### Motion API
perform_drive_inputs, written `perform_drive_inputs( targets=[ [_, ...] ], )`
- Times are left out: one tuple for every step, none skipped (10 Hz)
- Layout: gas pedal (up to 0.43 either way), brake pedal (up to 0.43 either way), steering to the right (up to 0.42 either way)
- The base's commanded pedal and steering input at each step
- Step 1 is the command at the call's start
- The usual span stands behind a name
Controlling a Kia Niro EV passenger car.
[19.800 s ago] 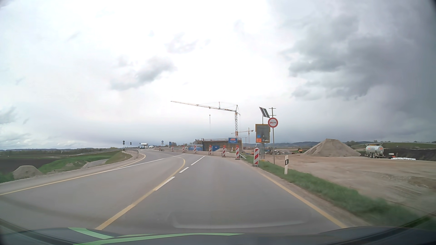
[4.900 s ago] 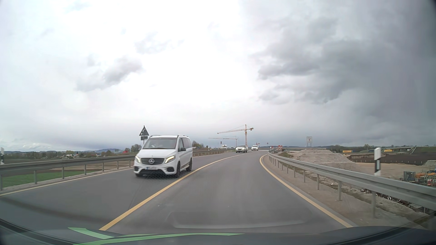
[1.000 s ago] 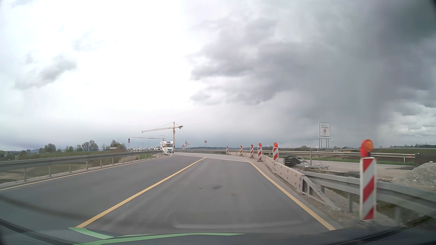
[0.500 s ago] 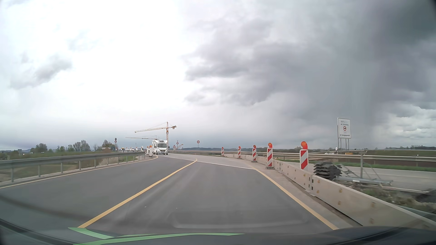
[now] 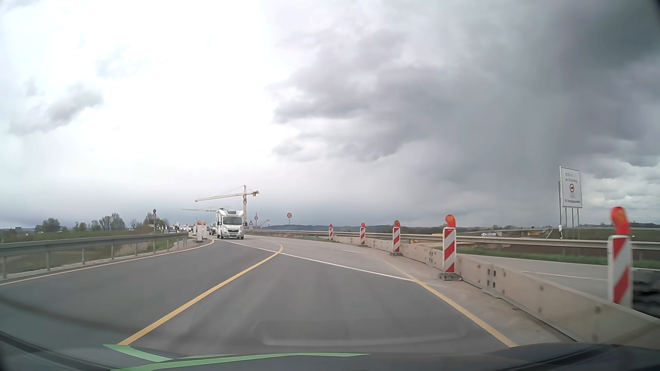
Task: Follow the waypoints while adhering to traffic rules and regulations
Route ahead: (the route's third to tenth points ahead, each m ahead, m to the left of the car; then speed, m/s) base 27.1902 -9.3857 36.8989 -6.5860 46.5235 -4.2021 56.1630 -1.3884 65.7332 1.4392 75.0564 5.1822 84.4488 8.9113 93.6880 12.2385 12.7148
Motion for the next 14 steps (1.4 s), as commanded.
perform_drive_inputs(
  targets=[
    [0.059, 0.0, -0.001],
    [0.059, 0.0, -0.003],
    [0.059, 0.0, -0.009],
    [0.059, 0.0, -0.012],
    [0.067, 0.0, -0.019],
    [0.067, 0.0, -0.022],
    [0.067, 0.0, -0.022],
    [0.067, 0.0, -0.023],
    [0.079, 0.0, -0.025],
    [0.079, 0.0, -0.027],
    [0.079, 0.0, -0.034],
    [0.079, 0.0, -0.039],
    [0.079, 0.0, -0.043],
    [0.079, 0.0, -0.047]
  ],
)
